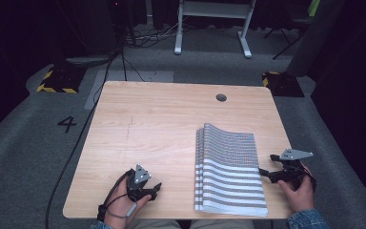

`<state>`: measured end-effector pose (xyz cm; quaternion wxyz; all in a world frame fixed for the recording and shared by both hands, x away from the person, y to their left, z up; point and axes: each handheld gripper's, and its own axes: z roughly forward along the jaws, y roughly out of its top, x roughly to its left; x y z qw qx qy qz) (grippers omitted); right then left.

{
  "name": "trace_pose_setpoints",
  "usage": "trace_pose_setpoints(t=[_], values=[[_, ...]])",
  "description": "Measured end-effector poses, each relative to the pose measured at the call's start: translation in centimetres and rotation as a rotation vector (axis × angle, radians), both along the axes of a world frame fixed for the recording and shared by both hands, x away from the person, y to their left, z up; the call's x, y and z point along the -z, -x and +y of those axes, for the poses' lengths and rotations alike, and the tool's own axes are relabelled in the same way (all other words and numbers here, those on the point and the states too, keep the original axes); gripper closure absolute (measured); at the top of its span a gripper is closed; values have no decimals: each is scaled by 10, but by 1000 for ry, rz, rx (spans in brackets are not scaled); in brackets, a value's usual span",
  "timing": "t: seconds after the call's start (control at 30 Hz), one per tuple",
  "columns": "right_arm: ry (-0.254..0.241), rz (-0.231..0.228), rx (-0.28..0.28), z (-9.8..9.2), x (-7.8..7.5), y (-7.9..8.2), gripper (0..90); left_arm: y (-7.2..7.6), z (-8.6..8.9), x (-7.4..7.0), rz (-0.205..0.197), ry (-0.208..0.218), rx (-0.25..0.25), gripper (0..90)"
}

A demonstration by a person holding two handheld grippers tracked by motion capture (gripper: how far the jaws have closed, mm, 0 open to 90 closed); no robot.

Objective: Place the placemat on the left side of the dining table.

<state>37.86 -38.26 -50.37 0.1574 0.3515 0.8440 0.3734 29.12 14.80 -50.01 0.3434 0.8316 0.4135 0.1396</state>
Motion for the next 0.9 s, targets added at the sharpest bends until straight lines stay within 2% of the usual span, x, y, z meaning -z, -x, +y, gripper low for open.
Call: trace_pose_setpoints(t=[0.1,0.17,0.2,0.23,0.3,0.37,0.4,0.47,0.5,0.53,0.57,0.6,0.63,0.77,0.9], values=[[-6,-1,1,0,0,0,149,2,-2,-9,-4,17,-22,397],[-6,-2,3,0,0,0,149,3,-5,-16,-22,36,-19,401],[-7,1,0,0,0,0,149,3,-8,-25,-46,42,-15,399],[-6,2,-1,0,0,0,149,3,-8,-25,-46,42,-15,392],[-6,0,-3,1,0,0,141,1,-13,-34,-56,46,10,380],[-4,-1,-6,0,0,0,142,-1,-14,-39,-74,26,18,381],[-6,1,-6,0,0,-1,143,-3,-16,-43,-79,21,40,381],[-1,2,-10,0,0,-1,143,-5,-20,-45,-86,37,52,387],[-4,1,-10,0,0,-1,143,-6,-23,-48,-85,52,63,388],[-7,0,-6,0,0,0,143,-10,-31,-55,-84,85,90,388],[-4,-1,-6,0,0,-1,143,-12,-36,-58,-76,92,102,385],[-5,-1,-6,0,1,-1,143,-12,-36,-58,-76,92,102,383],[-5,-1,-6,0,1,-1,143,-14,-41,-60,-66,99,121,383],[-3,0,-8,0,0,-1,143,-24,-62,-68,-66,103,167,373],[-4,-2,-5,0,1,0,143,-33,-83,-70,-42,114,213,368]])
